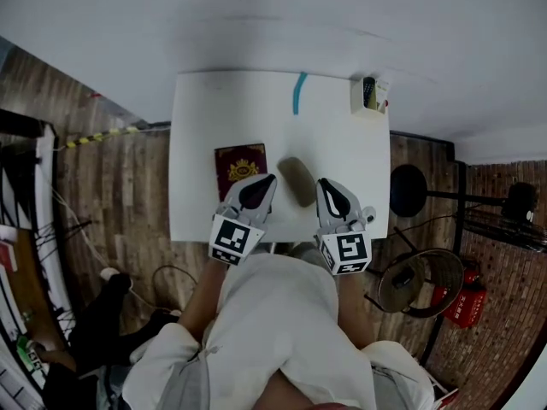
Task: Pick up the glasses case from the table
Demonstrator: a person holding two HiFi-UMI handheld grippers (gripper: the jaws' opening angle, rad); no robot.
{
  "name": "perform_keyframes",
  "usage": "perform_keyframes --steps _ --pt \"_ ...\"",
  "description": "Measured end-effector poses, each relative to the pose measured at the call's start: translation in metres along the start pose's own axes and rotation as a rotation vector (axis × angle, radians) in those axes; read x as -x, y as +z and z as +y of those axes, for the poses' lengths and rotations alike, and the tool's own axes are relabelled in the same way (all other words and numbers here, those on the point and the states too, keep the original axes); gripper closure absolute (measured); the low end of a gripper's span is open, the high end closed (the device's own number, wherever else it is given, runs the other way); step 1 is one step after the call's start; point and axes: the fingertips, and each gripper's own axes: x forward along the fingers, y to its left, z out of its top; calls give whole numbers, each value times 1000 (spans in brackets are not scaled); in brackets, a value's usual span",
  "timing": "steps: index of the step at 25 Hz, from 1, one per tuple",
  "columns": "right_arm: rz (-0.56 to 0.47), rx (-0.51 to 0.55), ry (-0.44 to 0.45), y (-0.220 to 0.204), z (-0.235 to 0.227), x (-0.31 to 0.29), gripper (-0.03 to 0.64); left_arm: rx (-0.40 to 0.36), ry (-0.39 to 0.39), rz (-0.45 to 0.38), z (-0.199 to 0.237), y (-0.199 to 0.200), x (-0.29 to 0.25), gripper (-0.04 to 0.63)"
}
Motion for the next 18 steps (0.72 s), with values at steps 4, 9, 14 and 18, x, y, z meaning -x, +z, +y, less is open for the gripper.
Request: perform_keyframes --steps 4,9,14,18 --pt "43 -9 -7 -17 -3 -6 588 16 -21 40 -1 -18 -8 577" --pt "107 -30 12 -47 -8 -10 583 38 -28 89 -8 -39 -19 577" --pt "163 -44 59 -76 -14 -14 571 41 -3 133 -16 -55 -29 577" --pt "201 -49 101 -93 -20 -22 557 59 32 159 -18 -64 -35 577"
